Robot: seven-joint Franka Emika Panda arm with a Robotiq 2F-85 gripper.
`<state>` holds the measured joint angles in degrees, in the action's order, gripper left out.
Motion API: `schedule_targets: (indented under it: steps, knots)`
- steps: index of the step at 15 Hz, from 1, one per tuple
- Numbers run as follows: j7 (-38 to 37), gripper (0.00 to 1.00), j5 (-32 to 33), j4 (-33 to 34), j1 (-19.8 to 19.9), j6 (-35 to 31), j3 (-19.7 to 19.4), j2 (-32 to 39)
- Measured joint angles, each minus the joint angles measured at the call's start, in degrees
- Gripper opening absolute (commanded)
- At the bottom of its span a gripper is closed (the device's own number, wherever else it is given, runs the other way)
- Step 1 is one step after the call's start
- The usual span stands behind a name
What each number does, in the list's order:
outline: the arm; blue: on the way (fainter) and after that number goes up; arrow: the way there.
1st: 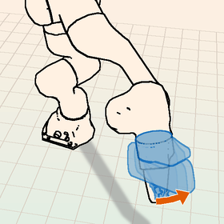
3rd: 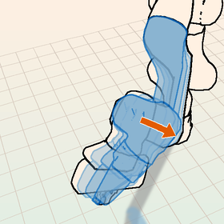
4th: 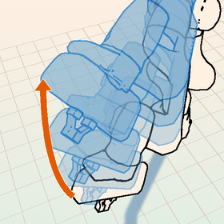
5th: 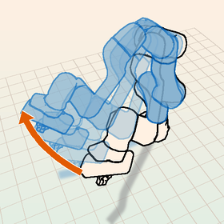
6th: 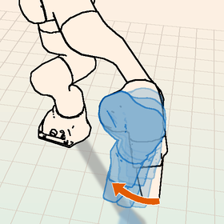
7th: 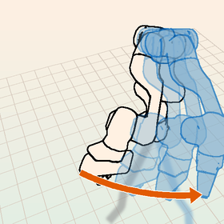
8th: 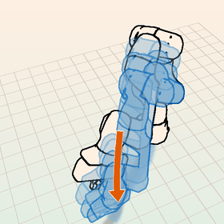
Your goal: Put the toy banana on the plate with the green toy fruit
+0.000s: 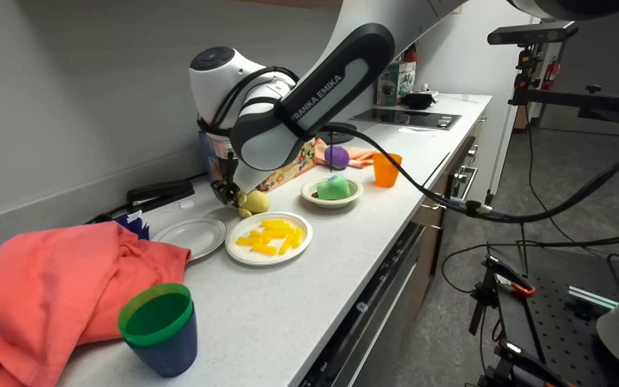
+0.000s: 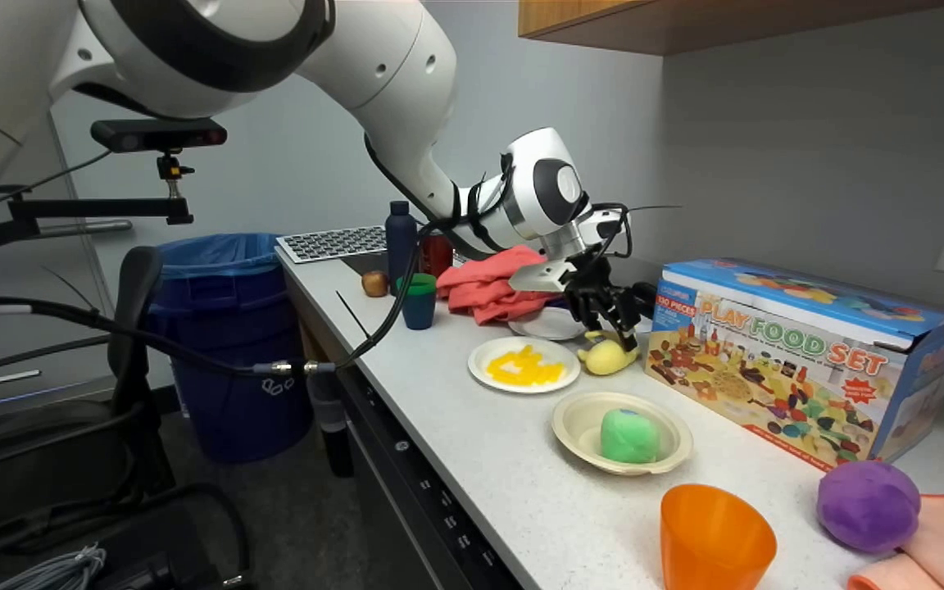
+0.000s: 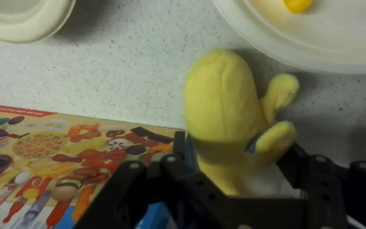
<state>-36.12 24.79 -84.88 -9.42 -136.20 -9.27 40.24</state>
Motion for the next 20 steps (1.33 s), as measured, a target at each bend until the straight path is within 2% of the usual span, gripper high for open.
schedule_targets:
  steps: [4,6,13,16,20]
  knots:
    - [0.0,0.12,-1.7,0.0,0.0,1.3,-0.2,-0.1]
    - [-0.1,0.02,-2.0,0.0,0.0,1.4,-0.4,-0.4]
    - [1.5,0.02,-1.9,-0.5,-0.5,3.5,-0.5,-5.8]
    - [3.0,0.02,-2.0,-2.5,-0.9,8.0,0.3,-10.8]
    - [3.4,0.02,-3.5,-8.8,-0.9,15.2,2.2,-18.5]
